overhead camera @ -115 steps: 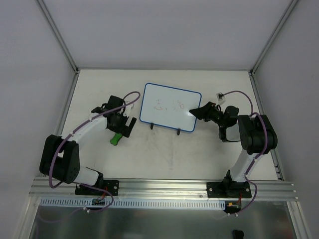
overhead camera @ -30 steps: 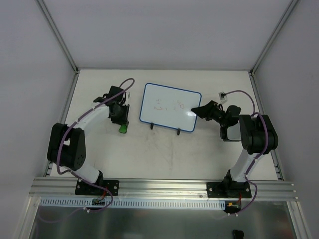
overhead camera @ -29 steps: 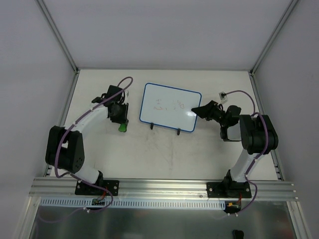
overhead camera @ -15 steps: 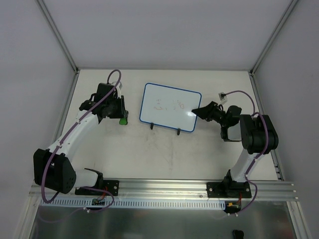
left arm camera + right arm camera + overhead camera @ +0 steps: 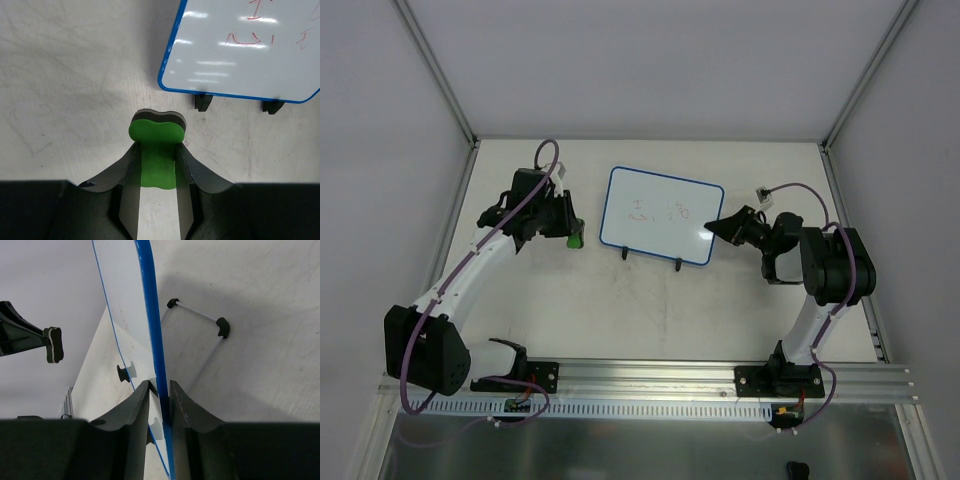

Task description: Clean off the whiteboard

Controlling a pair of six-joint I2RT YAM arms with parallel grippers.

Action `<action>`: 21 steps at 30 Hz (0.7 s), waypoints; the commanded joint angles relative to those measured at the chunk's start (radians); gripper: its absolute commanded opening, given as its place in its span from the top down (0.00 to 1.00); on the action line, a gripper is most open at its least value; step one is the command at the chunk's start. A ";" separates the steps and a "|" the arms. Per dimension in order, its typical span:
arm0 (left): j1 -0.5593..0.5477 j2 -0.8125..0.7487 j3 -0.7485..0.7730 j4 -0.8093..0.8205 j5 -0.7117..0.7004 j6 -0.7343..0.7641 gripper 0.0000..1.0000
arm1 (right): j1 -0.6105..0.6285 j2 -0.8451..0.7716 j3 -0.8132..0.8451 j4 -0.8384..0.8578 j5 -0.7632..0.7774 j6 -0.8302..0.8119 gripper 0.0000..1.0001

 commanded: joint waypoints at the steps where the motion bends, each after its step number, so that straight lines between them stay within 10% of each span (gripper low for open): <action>1: 0.009 -0.070 -0.038 0.101 0.077 -0.033 1.00 | 0.006 0.003 0.026 0.237 -0.014 -0.007 0.79; 10: 0.008 -0.114 -0.114 0.253 0.097 -0.030 1.00 | 0.013 0.033 0.036 0.237 -0.004 -0.030 1.00; 21: -0.040 -0.022 -0.104 0.339 -0.036 -0.017 1.00 | 0.026 0.021 0.000 0.237 0.012 -0.078 1.00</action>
